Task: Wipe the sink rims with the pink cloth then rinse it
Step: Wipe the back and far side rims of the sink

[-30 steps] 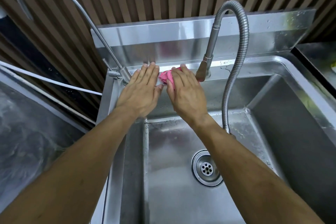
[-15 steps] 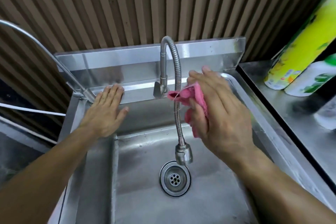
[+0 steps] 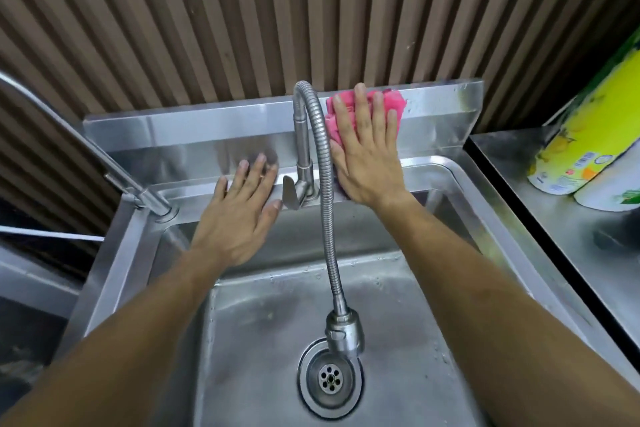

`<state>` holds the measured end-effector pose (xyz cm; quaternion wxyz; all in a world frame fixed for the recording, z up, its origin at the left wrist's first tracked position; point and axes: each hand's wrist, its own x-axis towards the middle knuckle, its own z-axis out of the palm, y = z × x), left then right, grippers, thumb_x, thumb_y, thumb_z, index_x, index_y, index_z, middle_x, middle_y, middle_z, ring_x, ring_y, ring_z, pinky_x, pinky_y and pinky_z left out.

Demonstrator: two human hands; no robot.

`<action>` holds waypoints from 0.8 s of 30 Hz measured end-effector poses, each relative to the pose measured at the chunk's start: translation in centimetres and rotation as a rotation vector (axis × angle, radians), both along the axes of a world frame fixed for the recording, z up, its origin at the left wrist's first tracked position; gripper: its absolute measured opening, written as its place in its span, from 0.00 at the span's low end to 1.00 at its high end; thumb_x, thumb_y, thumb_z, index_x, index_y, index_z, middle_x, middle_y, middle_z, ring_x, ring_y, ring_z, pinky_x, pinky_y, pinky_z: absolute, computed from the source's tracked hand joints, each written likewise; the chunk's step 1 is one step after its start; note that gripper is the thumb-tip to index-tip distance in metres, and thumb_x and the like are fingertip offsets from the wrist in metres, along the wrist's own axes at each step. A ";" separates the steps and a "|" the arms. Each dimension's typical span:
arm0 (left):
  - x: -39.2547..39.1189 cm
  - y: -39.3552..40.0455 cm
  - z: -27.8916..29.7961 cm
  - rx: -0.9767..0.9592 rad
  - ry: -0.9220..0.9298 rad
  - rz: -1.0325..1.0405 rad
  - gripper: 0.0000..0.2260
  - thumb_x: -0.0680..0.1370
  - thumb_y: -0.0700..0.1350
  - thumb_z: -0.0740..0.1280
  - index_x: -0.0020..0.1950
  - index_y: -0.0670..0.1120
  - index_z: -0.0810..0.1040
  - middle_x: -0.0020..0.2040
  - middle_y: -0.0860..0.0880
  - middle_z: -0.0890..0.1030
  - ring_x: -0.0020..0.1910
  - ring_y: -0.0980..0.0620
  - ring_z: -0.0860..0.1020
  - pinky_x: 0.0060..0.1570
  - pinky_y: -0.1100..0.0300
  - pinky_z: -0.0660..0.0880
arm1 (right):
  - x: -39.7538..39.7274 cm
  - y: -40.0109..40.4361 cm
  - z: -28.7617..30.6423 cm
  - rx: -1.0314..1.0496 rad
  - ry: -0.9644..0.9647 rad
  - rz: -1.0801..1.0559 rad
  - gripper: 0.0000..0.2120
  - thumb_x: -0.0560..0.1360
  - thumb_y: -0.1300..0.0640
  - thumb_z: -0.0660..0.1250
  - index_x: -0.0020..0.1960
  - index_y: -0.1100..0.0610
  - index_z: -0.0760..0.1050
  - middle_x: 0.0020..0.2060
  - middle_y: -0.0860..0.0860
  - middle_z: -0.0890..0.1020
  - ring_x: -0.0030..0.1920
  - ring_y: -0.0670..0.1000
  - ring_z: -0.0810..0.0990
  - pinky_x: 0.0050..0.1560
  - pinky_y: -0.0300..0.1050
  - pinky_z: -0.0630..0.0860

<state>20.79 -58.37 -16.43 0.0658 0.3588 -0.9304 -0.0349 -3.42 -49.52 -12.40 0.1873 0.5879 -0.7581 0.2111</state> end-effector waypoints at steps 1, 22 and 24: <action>0.0 0.1 0.0 -0.011 0.005 0.005 0.31 0.81 0.67 0.31 0.83 0.58 0.36 0.82 0.57 0.32 0.80 0.54 0.30 0.80 0.49 0.36 | -0.2 -0.2 -0.4 -0.047 0.032 -0.017 0.31 0.86 0.41 0.39 0.85 0.52 0.48 0.84 0.60 0.48 0.84 0.65 0.44 0.82 0.61 0.37; -5.6 -5.5 8.7 -0.609 0.020 -0.272 0.30 0.84 0.52 0.51 0.85 0.45 0.51 0.85 0.44 0.54 0.84 0.41 0.52 0.81 0.45 0.48 | -2.9 -1.4 2.3 -0.377 -0.236 -0.211 0.22 0.87 0.50 0.58 0.78 0.58 0.68 0.72 0.59 0.72 0.78 0.64 0.63 0.80 0.66 0.53; -6.0 -5.9 8.3 -0.626 0.040 -0.278 0.29 0.85 0.52 0.50 0.85 0.45 0.50 0.85 0.45 0.54 0.83 0.41 0.53 0.80 0.45 0.52 | 0.2 -2.9 2.5 -0.345 -0.132 0.014 0.19 0.86 0.51 0.61 0.74 0.57 0.71 0.69 0.56 0.77 0.77 0.61 0.66 0.81 0.63 0.53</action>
